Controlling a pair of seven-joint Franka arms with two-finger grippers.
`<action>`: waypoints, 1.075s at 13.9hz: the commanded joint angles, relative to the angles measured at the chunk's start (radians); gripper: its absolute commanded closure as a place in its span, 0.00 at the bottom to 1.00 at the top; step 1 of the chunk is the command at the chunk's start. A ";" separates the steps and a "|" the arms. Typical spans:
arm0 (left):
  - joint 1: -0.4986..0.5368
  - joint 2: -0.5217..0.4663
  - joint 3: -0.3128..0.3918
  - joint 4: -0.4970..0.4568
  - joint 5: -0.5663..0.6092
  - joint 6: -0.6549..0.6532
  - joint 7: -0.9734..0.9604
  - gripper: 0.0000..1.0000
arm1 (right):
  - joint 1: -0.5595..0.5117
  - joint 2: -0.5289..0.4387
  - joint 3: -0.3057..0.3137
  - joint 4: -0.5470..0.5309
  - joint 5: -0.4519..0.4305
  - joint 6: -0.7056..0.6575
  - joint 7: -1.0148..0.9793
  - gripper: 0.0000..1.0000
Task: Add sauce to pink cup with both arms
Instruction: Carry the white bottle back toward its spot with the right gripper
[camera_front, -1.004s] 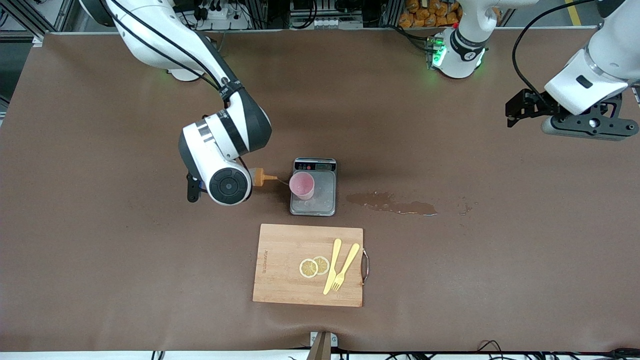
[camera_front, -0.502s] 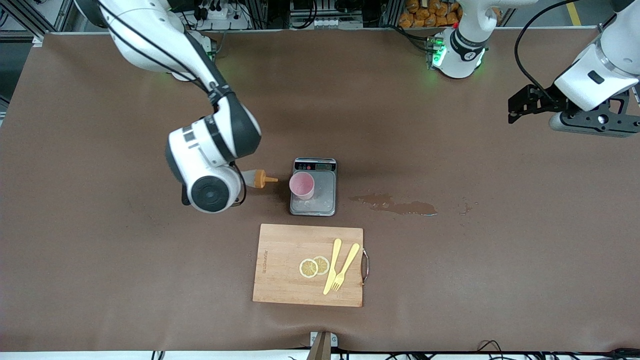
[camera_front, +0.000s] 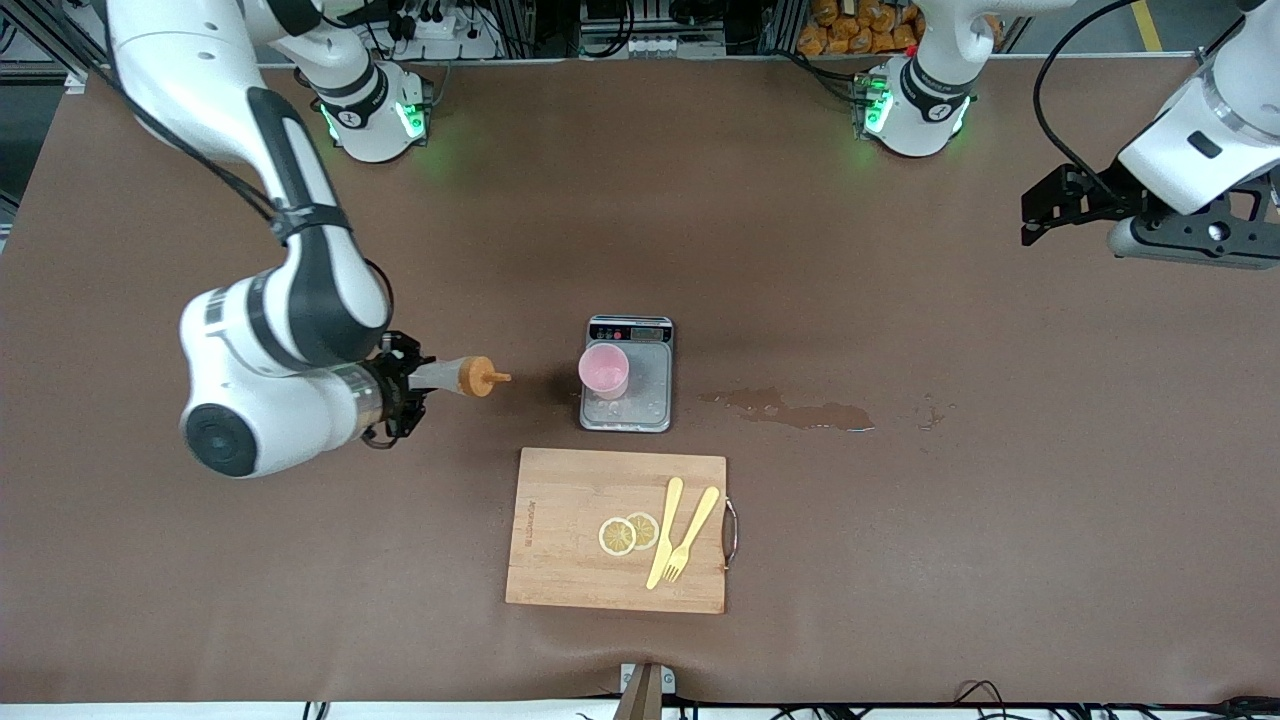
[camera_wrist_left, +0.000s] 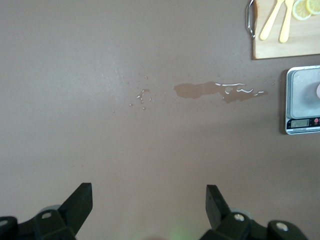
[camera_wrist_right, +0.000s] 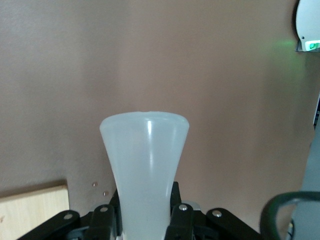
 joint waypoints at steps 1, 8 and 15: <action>0.002 0.017 -0.004 0.040 -0.004 -0.015 -0.017 0.00 | -0.106 -0.035 0.013 -0.018 0.119 -0.053 -0.126 0.63; 0.001 0.016 -0.008 0.041 0.022 -0.015 -0.018 0.00 | -0.315 -0.007 0.013 -0.064 0.259 -0.141 -0.444 0.57; 0.002 0.016 -0.008 0.060 0.022 -0.026 -0.078 0.00 | -0.508 0.099 0.013 -0.065 0.290 -0.192 -0.769 0.57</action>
